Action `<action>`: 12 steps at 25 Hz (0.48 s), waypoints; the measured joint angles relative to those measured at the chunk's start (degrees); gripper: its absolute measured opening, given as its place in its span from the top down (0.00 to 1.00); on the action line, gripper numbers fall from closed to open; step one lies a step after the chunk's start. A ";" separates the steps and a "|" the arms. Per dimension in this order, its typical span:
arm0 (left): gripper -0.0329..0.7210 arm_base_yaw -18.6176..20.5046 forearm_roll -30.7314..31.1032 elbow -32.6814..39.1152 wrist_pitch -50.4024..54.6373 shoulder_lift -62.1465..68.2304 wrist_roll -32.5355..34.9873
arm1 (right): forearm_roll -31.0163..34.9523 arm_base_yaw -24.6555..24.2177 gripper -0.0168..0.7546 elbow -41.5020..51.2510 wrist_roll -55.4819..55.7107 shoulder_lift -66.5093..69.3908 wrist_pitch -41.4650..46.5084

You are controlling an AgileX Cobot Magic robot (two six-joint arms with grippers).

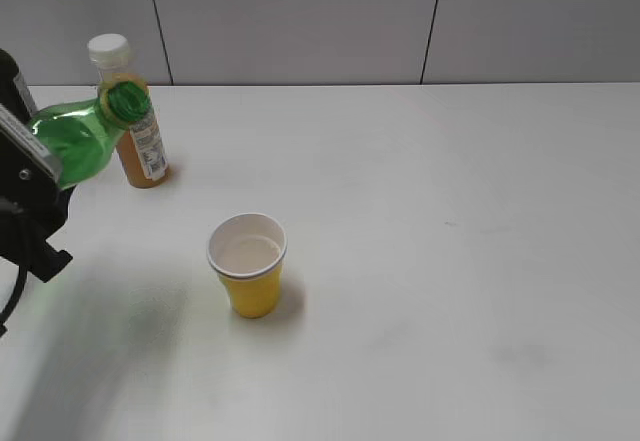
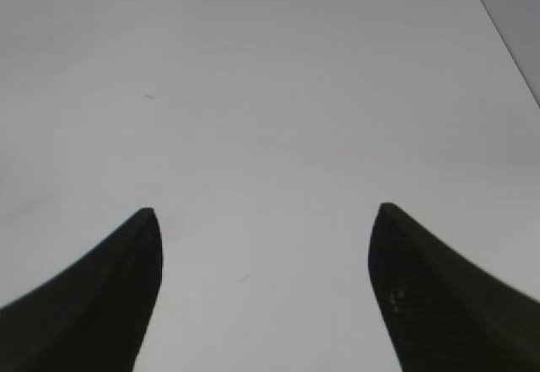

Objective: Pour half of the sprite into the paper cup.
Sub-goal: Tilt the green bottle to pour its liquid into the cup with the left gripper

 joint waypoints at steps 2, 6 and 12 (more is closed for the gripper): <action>0.36 -1.02 -0.58 0.00 -1.06 1.00 0.59 | 0.00 0.00 0.24 0.00 0.00 0.00 0.00; 0.36 -2.10 -2.12 -0.04 -4.88 2.94 1.99 | 0.00 0.00 0.24 0.00 0.00 0.00 0.00; 0.36 -2.83 -4.05 -1.10 -8.24 6.50 4.48 | 0.00 0.00 0.24 0.00 0.00 0.00 0.00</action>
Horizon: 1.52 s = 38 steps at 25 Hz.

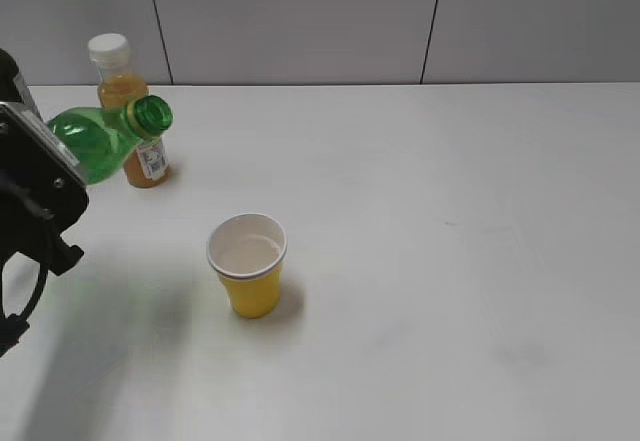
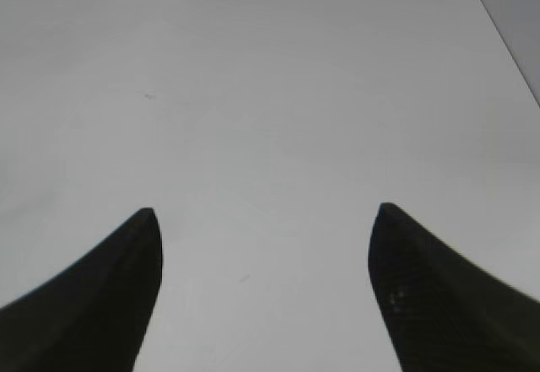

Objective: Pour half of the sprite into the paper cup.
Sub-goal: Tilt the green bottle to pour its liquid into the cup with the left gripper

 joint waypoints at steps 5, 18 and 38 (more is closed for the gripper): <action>0.36 -2.26 -0.45 -1.18 -3.14 2.16 3.82 | 0.00 0.00 0.24 0.00 0.00 0.00 0.00; 0.36 -4.21 -1.15 -1.23 -5.73 6.78 4.34 | 0.00 0.00 0.24 0.00 -0.05 0.00 0.00; 0.36 -4.21 -1.58 -1.29 -10.49 13.00 7.64 | 0.00 0.00 0.24 0.00 -0.05 0.00 0.00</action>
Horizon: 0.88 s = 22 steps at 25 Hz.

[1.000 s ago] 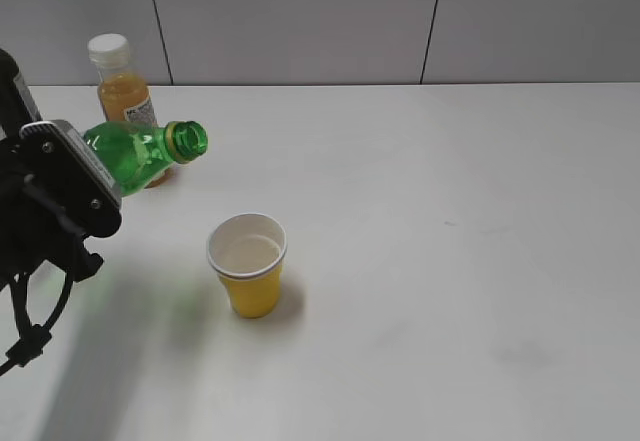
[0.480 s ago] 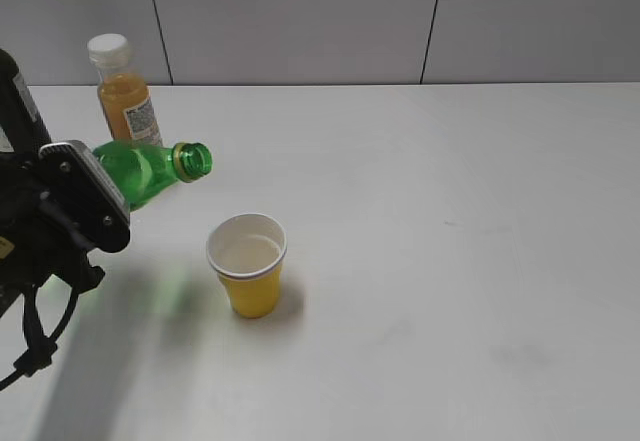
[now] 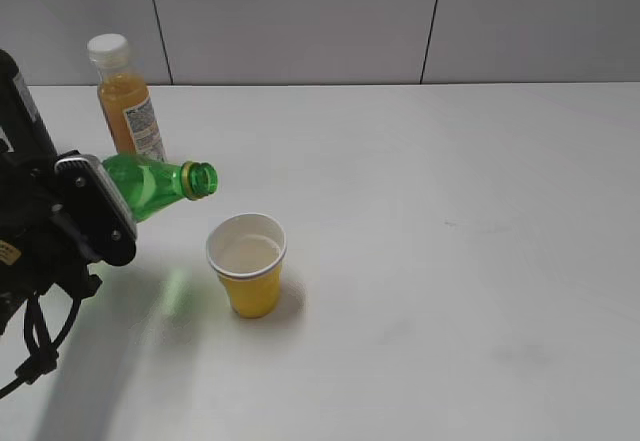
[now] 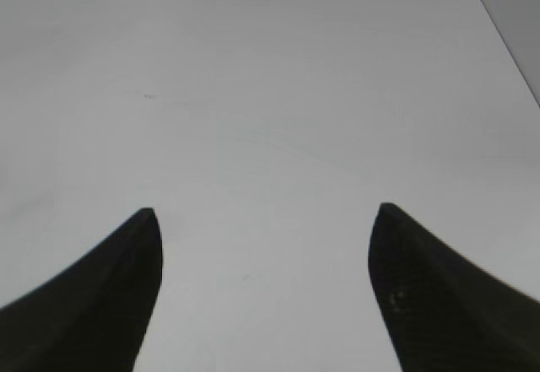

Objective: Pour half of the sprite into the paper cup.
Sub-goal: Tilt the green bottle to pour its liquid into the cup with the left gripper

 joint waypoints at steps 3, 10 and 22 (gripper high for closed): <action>0.36 0.00 -0.65 -0.18 -0.05 0.06 1.61 | 0.00 0.00 0.24 0.00 0.00 0.00 0.00; 0.36 0.00 -1.50 -2.44 -0.76 0.87 5.65 | 0.00 0.00 0.24 0.00 0.00 0.00 0.00; 0.36 0.00 -1.45 -2.44 -0.94 1.07 10.77 | 0.00 0.00 0.24 0.00 0.00 0.00 0.00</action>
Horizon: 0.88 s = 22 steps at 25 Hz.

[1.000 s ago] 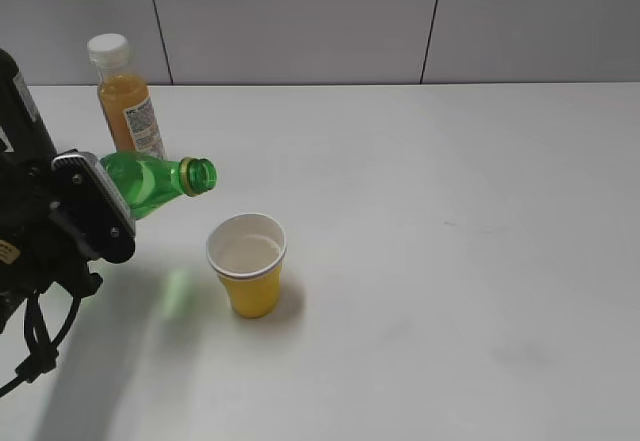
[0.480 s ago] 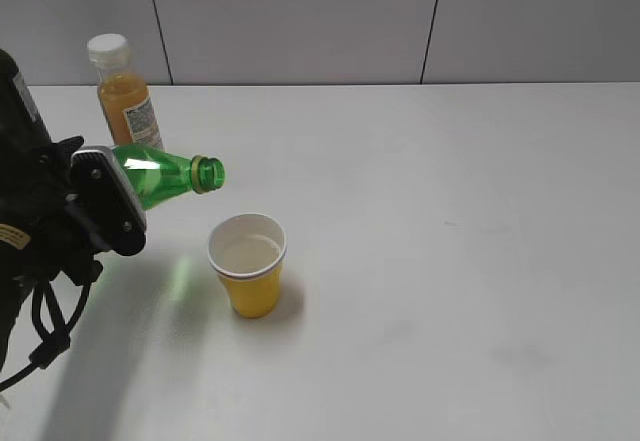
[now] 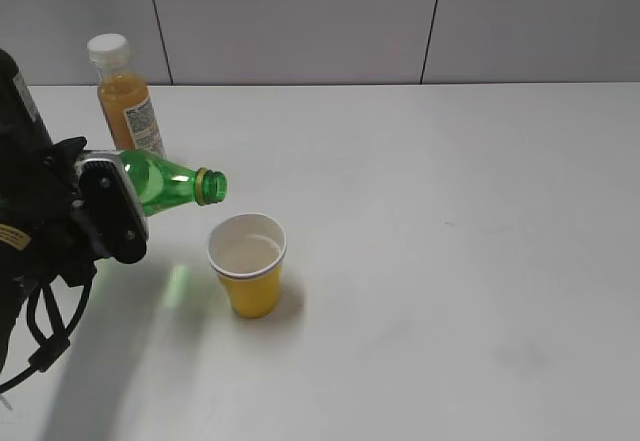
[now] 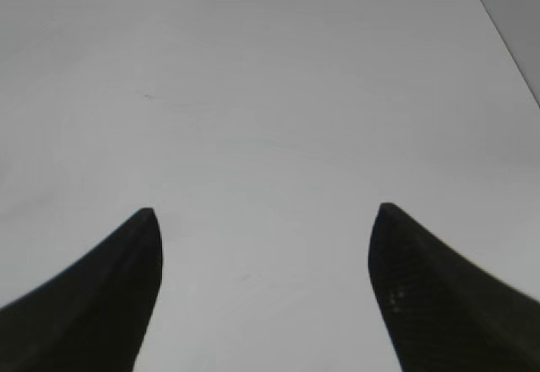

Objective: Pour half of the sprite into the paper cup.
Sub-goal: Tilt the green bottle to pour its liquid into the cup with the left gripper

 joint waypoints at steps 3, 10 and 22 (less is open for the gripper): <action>0.36 0.00 0.00 0.00 0.00 0.00 0.98 | 0.00 0.00 0.24 0.00 0.00 0.00 0.00; 0.36 0.00 0.00 0.00 0.00 0.00 4.02 | 0.00 0.00 0.24 0.00 0.00 0.00 0.00; 0.36 0.00 0.00 0.00 -0.37 0.00 6.09 | 0.00 0.00 0.24 0.00 0.00 0.00 0.00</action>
